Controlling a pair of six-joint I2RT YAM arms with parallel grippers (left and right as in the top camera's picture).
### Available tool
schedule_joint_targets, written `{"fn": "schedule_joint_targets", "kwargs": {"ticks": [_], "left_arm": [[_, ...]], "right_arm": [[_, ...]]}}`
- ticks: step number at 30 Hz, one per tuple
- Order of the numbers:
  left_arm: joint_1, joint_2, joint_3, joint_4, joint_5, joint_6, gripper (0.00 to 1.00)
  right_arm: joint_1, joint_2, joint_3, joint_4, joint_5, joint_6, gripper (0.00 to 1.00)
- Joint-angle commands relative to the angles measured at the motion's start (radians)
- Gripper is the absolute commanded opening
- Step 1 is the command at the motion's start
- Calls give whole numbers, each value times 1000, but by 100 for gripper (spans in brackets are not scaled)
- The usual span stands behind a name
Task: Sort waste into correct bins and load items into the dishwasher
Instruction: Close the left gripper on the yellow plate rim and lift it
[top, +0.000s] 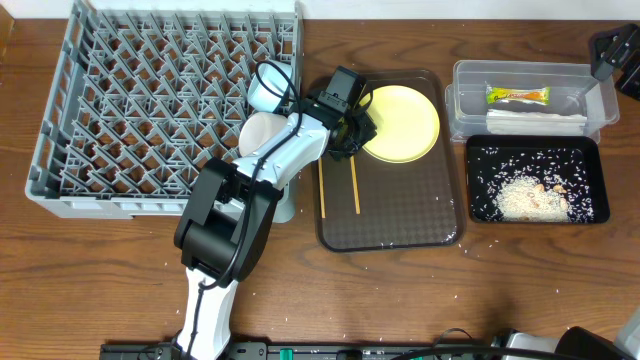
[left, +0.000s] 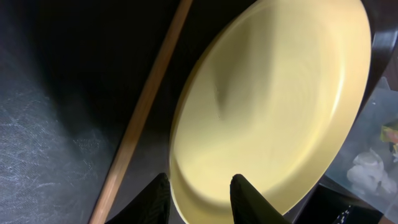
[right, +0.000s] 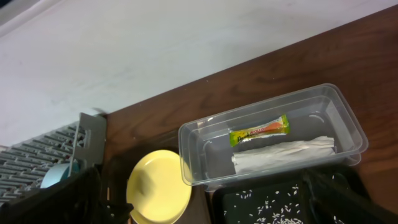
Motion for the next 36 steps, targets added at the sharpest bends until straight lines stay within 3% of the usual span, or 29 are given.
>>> {"fn": "schedule_joint_targets", "kwargs": {"ticks": [1,14,27,30,36], "left_arm": [[0,25,-9,2,-32,-15,34],[-21,29,-59,6,-139,-11,34],[-47,100,-59,45,-140,-11,33],[-46,100,-59,47,-140,-11,10],[-32,94,-58,51,-111,-11,7]], "right_arm": [[-10,2,1,-2,-7,10,99],[-10,2,1,-2,-7,10,99],[-10,2,1,-2,-7,10,99],[-10,2,1,-2,-7,10,99],[-10,2,1,-2,-7,10,99]]}}
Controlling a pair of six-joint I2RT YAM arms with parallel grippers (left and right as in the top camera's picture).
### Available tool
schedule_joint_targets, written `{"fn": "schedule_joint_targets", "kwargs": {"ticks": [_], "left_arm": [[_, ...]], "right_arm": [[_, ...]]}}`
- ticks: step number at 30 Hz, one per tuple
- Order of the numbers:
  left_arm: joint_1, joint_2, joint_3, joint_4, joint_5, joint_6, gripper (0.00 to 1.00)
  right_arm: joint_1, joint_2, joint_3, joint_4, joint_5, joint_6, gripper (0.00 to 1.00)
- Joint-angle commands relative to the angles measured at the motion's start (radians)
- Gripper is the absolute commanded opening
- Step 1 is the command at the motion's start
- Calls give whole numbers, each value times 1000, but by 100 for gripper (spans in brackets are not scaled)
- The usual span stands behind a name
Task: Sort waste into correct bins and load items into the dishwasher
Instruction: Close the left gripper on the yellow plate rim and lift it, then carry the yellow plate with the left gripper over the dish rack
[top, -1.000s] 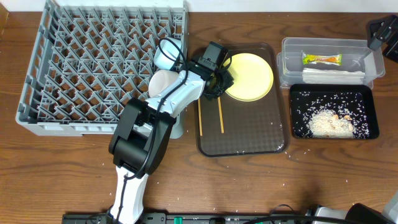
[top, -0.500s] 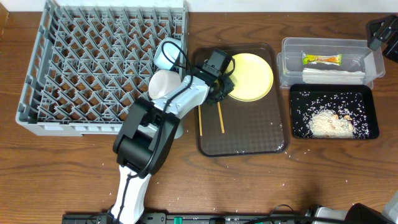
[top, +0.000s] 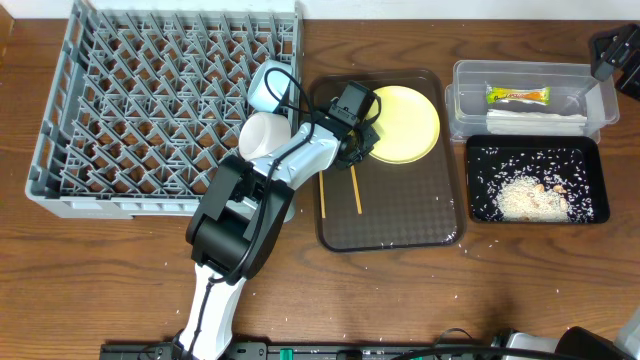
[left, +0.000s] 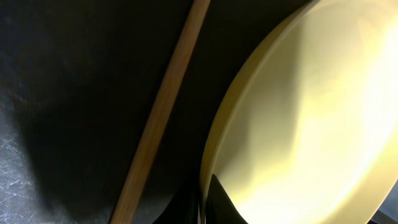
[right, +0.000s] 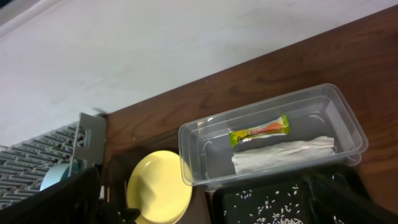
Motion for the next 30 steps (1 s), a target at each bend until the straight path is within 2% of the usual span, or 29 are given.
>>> {"fn": "schedule_joint_targets", "kwargs": {"ticks": [1,6,11,17,30], "left_arm": [[17,46,-15,-15,20,3,7],[60,-6,-15,-9,89,13,7],[101,-71,-15,23,177,117,7],[133,-135,-15,27,243,171,7],[196,-375,-15,-6,253,345,7]], "right_arm": [[-10,2,1,-2,-7,10,99],[-10,2,1,-2,-7,10,99],[-10,2,1,-2,-7,10,99],[-10,2,1,-2,-7,10,99],[-10,2,1,-2,-7,10,99]]}}
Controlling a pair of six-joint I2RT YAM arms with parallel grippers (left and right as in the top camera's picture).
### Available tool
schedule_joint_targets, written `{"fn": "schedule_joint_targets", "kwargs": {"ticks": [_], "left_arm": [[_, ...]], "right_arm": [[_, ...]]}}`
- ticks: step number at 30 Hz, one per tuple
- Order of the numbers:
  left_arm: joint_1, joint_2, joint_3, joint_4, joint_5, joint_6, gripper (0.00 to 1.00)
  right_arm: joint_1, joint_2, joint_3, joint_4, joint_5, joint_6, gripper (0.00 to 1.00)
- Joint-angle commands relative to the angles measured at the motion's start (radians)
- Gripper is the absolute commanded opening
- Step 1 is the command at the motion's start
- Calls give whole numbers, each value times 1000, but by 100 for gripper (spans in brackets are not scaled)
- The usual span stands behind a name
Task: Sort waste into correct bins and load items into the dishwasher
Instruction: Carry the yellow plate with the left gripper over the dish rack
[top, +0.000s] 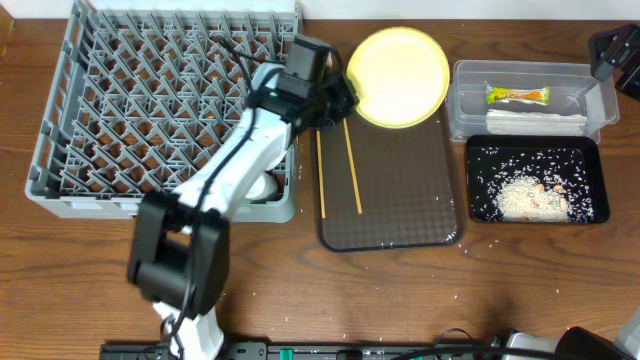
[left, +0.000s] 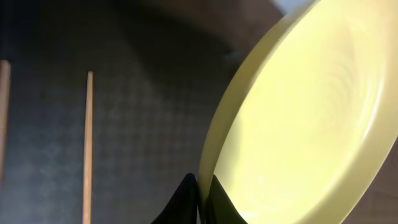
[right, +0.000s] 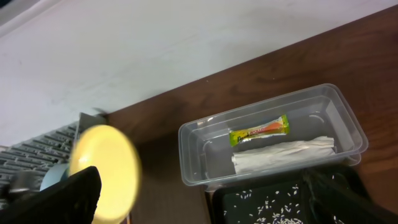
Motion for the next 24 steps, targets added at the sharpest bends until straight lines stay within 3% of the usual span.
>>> {"fn": "schedule_joint_targets", "kwargs": {"ticks": [1,8,12,19,24], "left_arm": [[61,-103,-9,-36,13,78,7],[248,-194,-9,-148,13,155,7],[350,-203,-9,-182,1,281,7],[495,-202,-9,-272,-219,372,7],[583,-202,-9,-288,-258,464,7]], "right_arm": [[-10,2,1,-2,-6,10,99],[-10,2,1,-2,-6,10,99],[-10,2,1,-2,-6,10,99],[-10,2,1,-2,-6,10,99],[-10,2,1,-2,-6,10,99]]}}
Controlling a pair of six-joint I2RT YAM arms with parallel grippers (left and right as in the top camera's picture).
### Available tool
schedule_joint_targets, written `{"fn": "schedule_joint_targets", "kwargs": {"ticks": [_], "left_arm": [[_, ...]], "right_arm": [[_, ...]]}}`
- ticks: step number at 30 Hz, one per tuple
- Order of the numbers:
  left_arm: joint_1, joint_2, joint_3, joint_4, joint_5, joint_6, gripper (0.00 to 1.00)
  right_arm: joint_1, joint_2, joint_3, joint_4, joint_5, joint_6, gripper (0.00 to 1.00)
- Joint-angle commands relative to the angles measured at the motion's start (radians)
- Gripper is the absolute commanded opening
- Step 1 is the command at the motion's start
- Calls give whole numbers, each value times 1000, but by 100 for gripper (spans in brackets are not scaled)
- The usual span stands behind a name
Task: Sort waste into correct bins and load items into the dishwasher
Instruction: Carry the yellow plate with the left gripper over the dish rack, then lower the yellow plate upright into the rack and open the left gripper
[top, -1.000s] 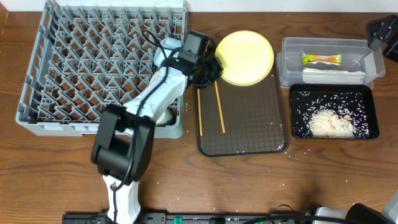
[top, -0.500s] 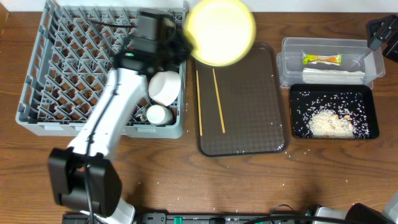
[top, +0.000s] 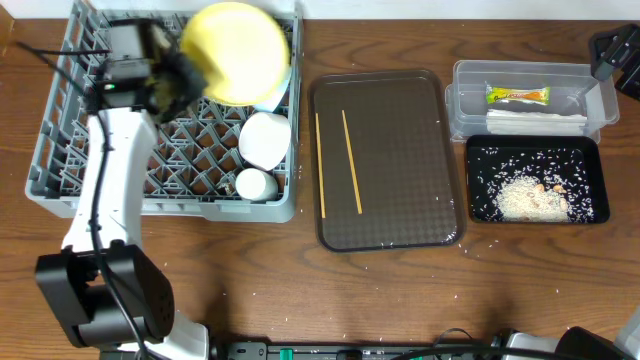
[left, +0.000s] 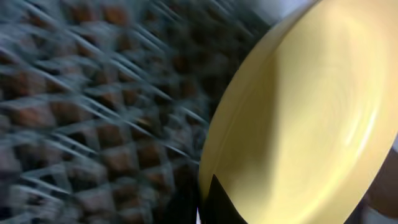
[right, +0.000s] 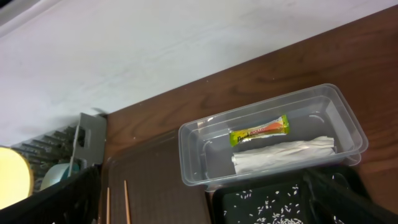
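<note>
My left gripper (top: 183, 70) is shut on the rim of a yellow plate (top: 238, 52), held tilted above the back right part of the grey dish rack (top: 60, 150). In the left wrist view the yellow plate (left: 305, 112) fills the right side, its edge pinched between my fingertips (left: 214, 196), and the rack (left: 81, 118) is blurred behind it. Two chopsticks (top: 350, 160) lie on the dark tray (top: 400, 200). My right gripper (top: 612, 52) stands open at the far right, above the clear bin (right: 273, 146).
A white bowl (top: 267, 138), a white cup (top: 252, 183) and a blue cup (top: 280, 95) sit in the rack's right side. The clear bin (top: 470, 110) holds a snack wrapper (top: 517, 95) and a napkin (top: 535, 118). A black bin (top: 480, 160) holds rice.
My left gripper has carried the yellow plate from above the tray's back edge leftward to over the dish rack. The right arm has not moved.
My left gripper stood open around the rim of the yellow plate on the tray. Then it was shut on that rim. Later the plate was lifted over the tray's back edge, and now it hangs tilted above the rack, leaving only chopsticks on the tray.
</note>
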Motion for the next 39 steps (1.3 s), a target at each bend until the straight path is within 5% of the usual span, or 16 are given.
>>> {"fn": "schedule_joint_targets", "kwargs": {"ticks": [1,18,39], "left_arm": [[55,-15,-9,-2,-66,150,7],[79,5,-16,6,-381,337,7],[-127,30,-18,27,-737,391,7]], "right_arm": [[-10,2,1,-2,-7,10,99],[-10,2,1,-2,-7,10,99],[-10,2,1,-2,-7,10,99]]}}
